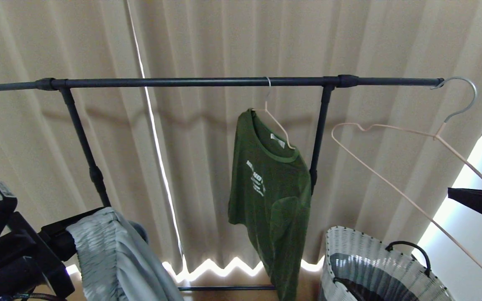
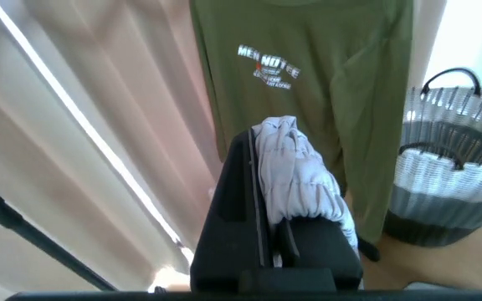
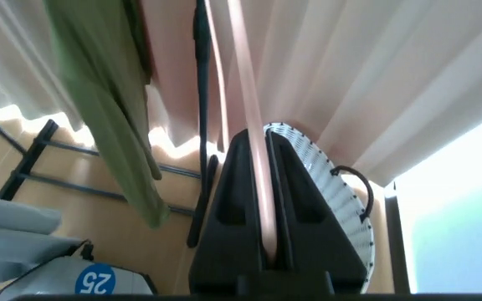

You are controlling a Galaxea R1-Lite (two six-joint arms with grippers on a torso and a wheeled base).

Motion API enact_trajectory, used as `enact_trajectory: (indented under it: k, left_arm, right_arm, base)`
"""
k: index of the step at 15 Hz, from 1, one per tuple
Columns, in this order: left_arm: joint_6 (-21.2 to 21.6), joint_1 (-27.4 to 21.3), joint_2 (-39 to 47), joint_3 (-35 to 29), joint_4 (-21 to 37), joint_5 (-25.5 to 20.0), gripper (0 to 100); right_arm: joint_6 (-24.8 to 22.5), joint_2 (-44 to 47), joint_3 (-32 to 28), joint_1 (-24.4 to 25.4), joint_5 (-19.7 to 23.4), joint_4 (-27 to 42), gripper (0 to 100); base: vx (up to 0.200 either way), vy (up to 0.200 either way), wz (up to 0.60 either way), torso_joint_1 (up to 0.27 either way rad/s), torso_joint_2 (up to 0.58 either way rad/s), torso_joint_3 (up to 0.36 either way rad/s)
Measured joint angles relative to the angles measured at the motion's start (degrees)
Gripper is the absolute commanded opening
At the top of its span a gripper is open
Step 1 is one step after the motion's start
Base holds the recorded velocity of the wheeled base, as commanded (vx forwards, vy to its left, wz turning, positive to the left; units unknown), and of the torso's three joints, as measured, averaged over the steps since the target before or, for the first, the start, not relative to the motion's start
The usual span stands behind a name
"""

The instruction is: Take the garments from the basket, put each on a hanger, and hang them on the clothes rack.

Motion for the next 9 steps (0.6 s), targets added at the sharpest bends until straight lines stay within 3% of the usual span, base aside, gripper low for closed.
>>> enact_trajectory:
  k: [5,9]
  left_arm:
    - [0.2,0.0,-0.04,0.22,-0.02,0.02,0]
    - [0.0,0.06,-0.04,0.41,0.05,0.02,0]
  right_arm:
    - [-0.02,-0.11,-0.11,0.0,-0.05,-0.05,0]
    - [0.15,-0.33,-0.49,0.05,0.33,-1.62,0]
  base:
    - [0.0,0.2,0.0,-0.004,0.0,0.002]
    - [0.0,0.0,0.0,0.0,0.0,0.0]
